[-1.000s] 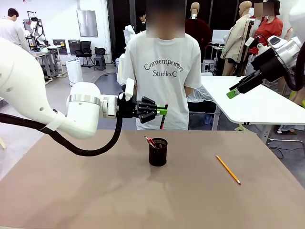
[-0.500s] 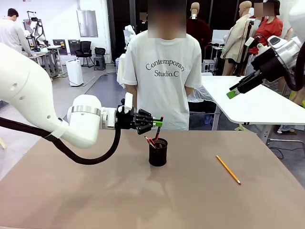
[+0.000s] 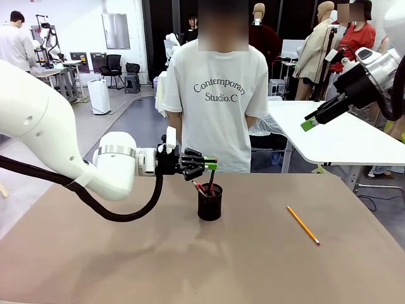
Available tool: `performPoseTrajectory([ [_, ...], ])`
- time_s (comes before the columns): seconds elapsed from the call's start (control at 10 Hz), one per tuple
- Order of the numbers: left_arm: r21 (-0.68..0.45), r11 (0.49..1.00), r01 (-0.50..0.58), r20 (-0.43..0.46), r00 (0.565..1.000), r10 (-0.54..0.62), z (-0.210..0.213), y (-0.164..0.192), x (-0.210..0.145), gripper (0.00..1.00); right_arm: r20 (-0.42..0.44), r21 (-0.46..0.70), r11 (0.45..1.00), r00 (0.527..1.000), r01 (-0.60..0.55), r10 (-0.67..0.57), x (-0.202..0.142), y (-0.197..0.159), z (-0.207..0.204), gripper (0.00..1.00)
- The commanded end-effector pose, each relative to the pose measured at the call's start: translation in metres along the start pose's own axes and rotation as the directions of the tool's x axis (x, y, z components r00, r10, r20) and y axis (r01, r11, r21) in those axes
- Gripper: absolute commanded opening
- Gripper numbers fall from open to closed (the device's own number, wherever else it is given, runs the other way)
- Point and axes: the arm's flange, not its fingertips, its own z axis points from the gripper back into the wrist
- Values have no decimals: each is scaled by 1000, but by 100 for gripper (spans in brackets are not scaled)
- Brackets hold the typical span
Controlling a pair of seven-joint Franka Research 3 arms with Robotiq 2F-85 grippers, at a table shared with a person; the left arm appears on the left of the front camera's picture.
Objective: Place the pens into the pen holder.
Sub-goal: Pick up a writing instrument from the table and place it into the Pen holder.
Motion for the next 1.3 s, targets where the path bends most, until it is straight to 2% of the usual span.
performPoseTrajectory([
  [0.0,30,999,26,33,999,-27,3,3,1,59,15,7,1000,1000,3,-3,2,0,1,100],
  [0.2,32,999,30,33,999,-31,5,5,4,98,15,7,1000,1000,3,-3,2,0,1,100],
  [0.3,33,999,32,35,999,-33,7,6,5,100,15,7,1000,1000,3,-3,2,0,1,100],
  [1.2,15,1000,15,11,1000,-15,6,7,5,100,15,7,1000,1000,3,-3,2,0,1,100],
])
